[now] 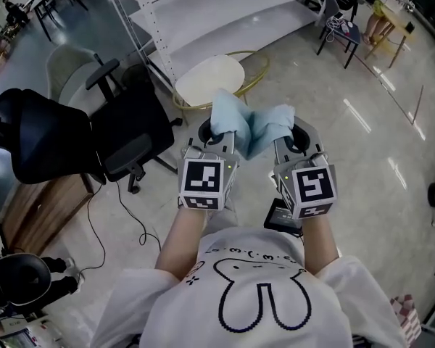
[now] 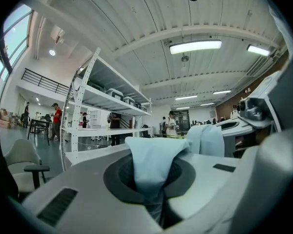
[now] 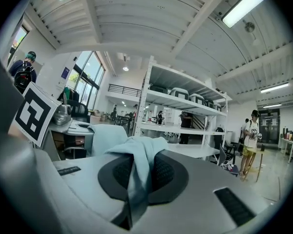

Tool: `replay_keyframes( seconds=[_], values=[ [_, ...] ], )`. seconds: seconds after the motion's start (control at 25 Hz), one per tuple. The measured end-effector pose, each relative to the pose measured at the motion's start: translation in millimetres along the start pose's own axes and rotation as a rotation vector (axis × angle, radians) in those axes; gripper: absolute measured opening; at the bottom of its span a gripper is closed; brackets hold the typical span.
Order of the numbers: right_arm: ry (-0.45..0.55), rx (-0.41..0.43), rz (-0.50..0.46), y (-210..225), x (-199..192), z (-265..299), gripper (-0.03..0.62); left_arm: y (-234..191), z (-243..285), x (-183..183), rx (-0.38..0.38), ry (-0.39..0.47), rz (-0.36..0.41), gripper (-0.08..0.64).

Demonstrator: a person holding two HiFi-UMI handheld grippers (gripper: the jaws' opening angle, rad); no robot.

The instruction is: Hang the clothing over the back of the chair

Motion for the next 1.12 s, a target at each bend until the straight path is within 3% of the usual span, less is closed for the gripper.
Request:
replay_keyframes(
  seconds=[0.16,0.36,0.72,1.12],
  values=[
    [-0.016,-0.022,-0.001,14,0,40,-0.002,-26,42,-4,-0.053,-0.027,0.014,0.038],
    [-0.052,-0.058,-0.015,31,-1,86,-0.002,-58,95,-12,-0.121,-0.097,0.103,0.038],
    [-0.133,-0.143,-0.031,63,-32,133,-0.002,-99,176,-63,-0.232,-0.223,0.172,0.04],
    [-0.17,-0.184,-0.04,94,-40,195,-0.002,-128,261,-103,-0.388,-0.346,0.187,0.049]
  ],
)
Point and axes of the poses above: the fingertips, and each gripper's own axes: z forward along the fingers, y to its right, x out of its top, the point moved 10 cm from there along -z, backward along the fingers, and after that the axes turned 2 degrees about z, right-handed, at the moved point
